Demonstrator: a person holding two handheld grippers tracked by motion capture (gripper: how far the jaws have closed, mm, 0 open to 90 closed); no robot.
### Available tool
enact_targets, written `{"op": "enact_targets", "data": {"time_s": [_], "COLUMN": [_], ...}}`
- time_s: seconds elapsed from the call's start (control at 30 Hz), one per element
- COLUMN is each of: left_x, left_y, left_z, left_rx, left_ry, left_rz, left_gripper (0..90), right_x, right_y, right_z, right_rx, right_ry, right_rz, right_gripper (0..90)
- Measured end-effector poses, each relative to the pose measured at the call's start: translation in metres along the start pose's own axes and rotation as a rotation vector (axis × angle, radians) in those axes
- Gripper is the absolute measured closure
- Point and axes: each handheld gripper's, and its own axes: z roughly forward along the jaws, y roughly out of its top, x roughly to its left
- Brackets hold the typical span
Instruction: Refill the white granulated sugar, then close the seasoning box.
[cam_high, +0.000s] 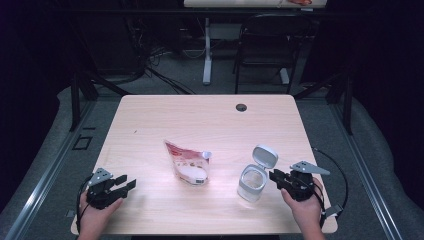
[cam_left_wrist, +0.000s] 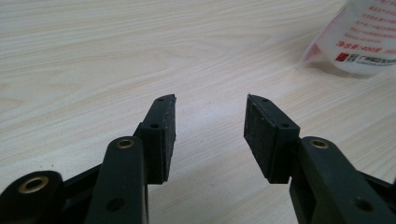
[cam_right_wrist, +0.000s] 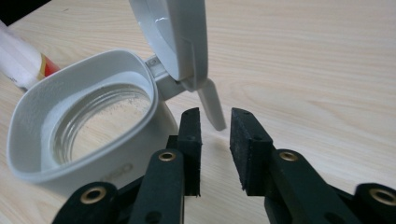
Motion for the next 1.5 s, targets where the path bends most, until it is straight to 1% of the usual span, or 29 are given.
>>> {"op": "enact_targets", "data": {"time_s": [0.03, 0.07, 0.1, 0.17, 0.23, 0.3, 0.37, 0.4, 0.43, 0.47, 0.5, 0.63, 0.67, 0.7, 0.73, 0.8, 0.83, 0.87, 0.9, 0.97, 1.03, 1.1, 1.2, 1.23, 1.33, 1.4, 1.47, 1.5], "left_x": [0.000, -0.001, -0.002, -0.003, -0.004, -0.007, -0.010, -0.012, -0.012, -0.015, -0.017, -0.029, -0.032, -0.034, -0.036, -0.040, -0.041, -0.043, -0.044, -0.047, -0.049, -0.051, -0.053, -0.054, -0.055, -0.056, -0.056, -0.056], "left_y": [0.000, 0.001, 0.001, 0.003, 0.006, 0.011, 0.018, 0.023, 0.023, 0.027, 0.031, 0.050, 0.055, 0.059, 0.064, 0.075, 0.078, 0.084, 0.089, 0.095, 0.101, 0.108, 0.116, 0.118, 0.124, 0.128, 0.130, 0.130], "left_z": [0.000, -0.001, -0.002, -0.002, -0.003, -0.003, -0.003, -0.004, -0.004, -0.004, -0.004, -0.004, -0.003, -0.003, -0.002, 0.000, 0.001, 0.001, 0.002, 0.002, 0.003, 0.005, 0.007, 0.008, 0.011, 0.014, 0.015, 0.015], "left_rx": [0.000, 0.001, 0.005, 0.000, -0.005, -0.006, -0.005, -0.001, -0.001, -0.001, 0.000, -0.008, -0.013, -0.017, -0.014, -0.018, -0.022, -0.029, -0.038, -0.051, -0.056, -0.062, -0.069, -0.070, -0.071, -0.074, -0.074, -0.074], "left_ry": [0.000, -0.002, 0.000, -0.007, -0.016, -0.020, -0.032, -0.043, -0.043, -0.053, -0.058, -0.080, -0.079, -0.084, -0.099, -0.118, -0.123, -0.129, -0.136, -0.140, -0.134, -0.146, -0.152, -0.160, -0.176, -0.189, -0.182, -0.185], "left_rz": [0.000, 0.004, 0.008, 0.001, -0.005, -0.007, -0.007, -0.002, -0.002, -0.003, 0.007, 0.048, 0.058, 0.062, 0.062, 0.067, 0.063, 0.068, 0.073, 0.085, 0.096, 0.102, 0.115, 0.114, 0.129, 0.144, 0.157, 0.161], "left_gripper": [54.0, 54.0, 54.0, 54.1, 54.1, 54.2, 54.8, 54.8, 54.9, 54.9, 55.0, 55.6, 55.4, 55.3, 54.7, 54.8, 54.7, 54.7, 54.7, 54.9, 55.5, 56.5, 58.0, 58.4, 59.0, 59.0, 58.8, 58.8], "right_x": [0.000, -0.001, -0.001, -0.002, -0.001, 0.001, 0.004, 0.006, 0.006, 0.008, 0.010, 0.018, 0.020, 0.022, 0.023, 0.028, 0.029, 0.031, 0.033, 0.036, 0.040, 0.046, 0.056, 0.060, 0.073, 0.079, 0.086, 0.089], "right_y": [0.000, -0.001, -0.001, 0.000, 0.001, 0.002, 0.005, 0.007, 0.007, 0.009, 0.011, 0.017, 0.018, 0.020, 0.021, 0.025, 0.028, 0.029, 0.032, 0.036, 0.039, 0.043, 0.048, 0.050, 0.056, 0.060, 0.065, 0.066], "right_z": [0.000, -0.008, -0.012, -0.017, -0.022, -0.027, -0.033, -0.035, -0.035, -0.038, -0.041, -0.049, -0.051, -0.052, -0.053, -0.055, -0.056, -0.056, -0.056, -0.054, -0.051, -0.047, -0.039, -0.036, -0.025, -0.019, -0.012, -0.010], "right_rx": [0.000, -0.008, -0.017, -0.025, -0.031, -0.028, -0.039, -0.033, -0.033, -0.025, -0.036, -0.058, -0.062, -0.061, -0.064, -0.065, -0.060, -0.062, -0.072, -0.085, -0.090, -0.100, -0.114, -0.113, -0.112, -0.113, -0.115, -0.117], "right_ry": [0.000, -0.013, -0.020, -0.029, -0.035, -0.026, -0.017, -0.011, -0.011, 0.008, 0.018, 0.012, 0.021, 0.028, 0.031, 0.018, 0.013, 0.010, -0.002, 0.008, 0.015, 0.020, 0.042, 0.049, 0.077, 0.094, 0.122, 0.127], "right_rz": [0.000, 0.002, 0.004, 0.014, 0.018, 0.018, 0.006, -0.005, -0.005, -0.010, -0.014, -0.061, -0.060, -0.072, -0.074, -0.095, -0.111, -0.119, -0.133, -0.133, -0.145, -0.157, -0.183, -0.194, -0.236, -0.248, -0.253, -0.256], "right_gripper": [71.8, 69.6, 68.5, 66.0, 65.5, 64.7, 64.7, 64.7, 64.7, 64.6, 64.1, 57.4, 56.7, 56.2, 55.5, 56.4, 56.9, 57.8, 58.8, 58.9, 59.8, 60.4, 61.3, 61.7, 62.5, 62.8, 63.1, 63.2]}}
